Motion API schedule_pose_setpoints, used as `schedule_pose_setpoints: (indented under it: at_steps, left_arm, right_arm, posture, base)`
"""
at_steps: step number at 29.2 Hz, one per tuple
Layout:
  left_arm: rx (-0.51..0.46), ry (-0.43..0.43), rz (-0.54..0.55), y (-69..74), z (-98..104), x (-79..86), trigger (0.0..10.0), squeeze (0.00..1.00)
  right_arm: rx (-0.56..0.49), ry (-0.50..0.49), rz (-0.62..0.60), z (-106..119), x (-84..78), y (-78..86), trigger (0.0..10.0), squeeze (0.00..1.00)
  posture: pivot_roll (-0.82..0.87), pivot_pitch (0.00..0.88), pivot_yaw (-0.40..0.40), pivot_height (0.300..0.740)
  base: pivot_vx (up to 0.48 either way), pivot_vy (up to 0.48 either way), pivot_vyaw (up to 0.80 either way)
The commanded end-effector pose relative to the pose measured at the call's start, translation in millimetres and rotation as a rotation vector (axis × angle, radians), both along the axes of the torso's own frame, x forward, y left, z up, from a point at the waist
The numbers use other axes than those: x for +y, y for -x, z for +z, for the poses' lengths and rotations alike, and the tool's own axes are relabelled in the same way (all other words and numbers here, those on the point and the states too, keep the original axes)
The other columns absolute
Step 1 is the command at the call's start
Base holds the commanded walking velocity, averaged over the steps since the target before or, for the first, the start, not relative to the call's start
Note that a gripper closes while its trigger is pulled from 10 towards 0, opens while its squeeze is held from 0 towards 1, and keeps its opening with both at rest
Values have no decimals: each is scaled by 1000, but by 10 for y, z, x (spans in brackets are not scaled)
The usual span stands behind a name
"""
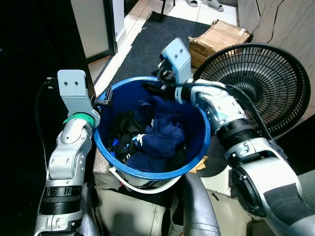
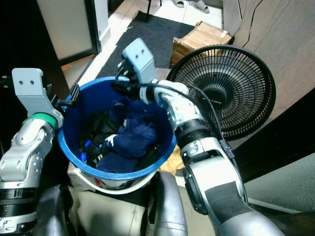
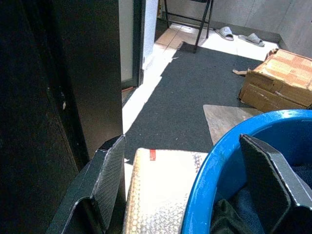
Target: Clothes washing
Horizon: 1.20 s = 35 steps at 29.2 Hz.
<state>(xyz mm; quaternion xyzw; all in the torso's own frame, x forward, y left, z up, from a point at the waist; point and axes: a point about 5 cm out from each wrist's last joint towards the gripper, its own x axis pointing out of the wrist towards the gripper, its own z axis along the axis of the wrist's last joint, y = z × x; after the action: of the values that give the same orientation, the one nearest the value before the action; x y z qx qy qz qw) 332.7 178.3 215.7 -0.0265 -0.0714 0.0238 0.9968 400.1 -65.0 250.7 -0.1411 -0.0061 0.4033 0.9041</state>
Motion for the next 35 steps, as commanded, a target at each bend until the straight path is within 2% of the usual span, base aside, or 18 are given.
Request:
schedule_pose_setpoints:
  at_steps: [1,2,4,6,7,8,10,11,12,13,15,16,19,24,28,29,33,35]
  left_arm:
    - [-9,2,-8,10,17,-22,10000,0]
    - [-9,2,-8,10,17,-22,10000,0]
    - [-17,-4,15,63,43,46,10000,0]
    - [-17,-4,15,63,43,46,10000,0]
    - [-19,-8,25,85,49,75,10000,0]
    - [-19,-8,25,85,49,75,10000,0]
    - [-14,-8,45,124,28,108,10000,0]
    - [-14,-8,45,124,28,108,10000,0]
    - [-12,-9,50,136,20,114,10000,0]
    - [-12,-9,50,136,20,114,10000,0]
    - [-12,-13,59,161,24,135,10000,0]
    - [-12,-17,67,177,27,160,10000,0]
    - [-6,-24,86,217,17,216,10000,0]
    - [1,-25,85,232,0,210,10000,0]
    - [5,-17,70,206,3,161,10000,0]
    - [5,-17,70,206,3,161,10000,0]
    - [7,-16,58,180,8,144,10000,0]
    - [7,-16,58,180,8,144,10000,0]
  right_arm:
    - [20,4,-35,-43,-64,-31,10000,0]
    - [20,4,-35,-43,-64,-31,10000,0]
    - [138,37,13,-296,-21,-2,10000,0]
    - [138,37,13,-296,-21,-2,10000,0]
    - [203,57,58,-431,23,40,10000,0]
    - [203,57,58,-431,23,40,10000,0]
    - [343,124,169,-749,142,187,10000,0]
    - [343,124,169,-749,142,187,10000,0]
    - [374,169,194,-881,175,247,10000,0]
    - [374,169,194,-881,175,247,10000,0]
    - [411,200,191,-1045,217,310,10000,0]
    - [436,183,176,-1080,246,321,10000,1000]
    - [480,148,204,-1066,347,343,10000,1000]
    - [465,177,238,-1018,384,341,10000,1000]
    - [313,451,167,-1154,86,282,10000,1000]
    - [313,451,167,-1154,86,282,10000,1000]
    - [310,576,107,-1384,-139,322,10000,1000]
    - [310,576,107,-1384,-139,322,10000,1000]
  posture:
    - [12,133,-99,450]
    - [12,133,-99,450]
    - [22,141,-109,450]
    - [22,141,-109,450]
    - [26,146,-116,450]
    - [26,146,-116,450]
    - [36,139,-123,450]
    - [36,139,-123,450]
    - [43,140,-123,450]
    - [43,140,-123,450]
    - [56,148,-126,450]
    - [65,152,-128,450]
    - [67,154,-129,450]
    - [61,153,-128,450]
    - [43,143,-109,450]
    - [43,143,-109,450]
    - [40,142,-107,450]
    - [40,142,-107,450]
  base:
    - [0,0,0]
    - [0,0,0]
    - [0,0,0]
    - [0,0,0]
    - [0,0,0]
    - [0,0,0]
    - [0,0,0]
    - [0,0,0]
    - [0,0,0]
    - [0,0,0]
    - [0,0,0]
    - [0,0,0]
    - [0,0,0]
    - [0,0,0]
    - [0,0,0]
    - [0,0,0]
    - [0,0,0]
    - [0,0,0]
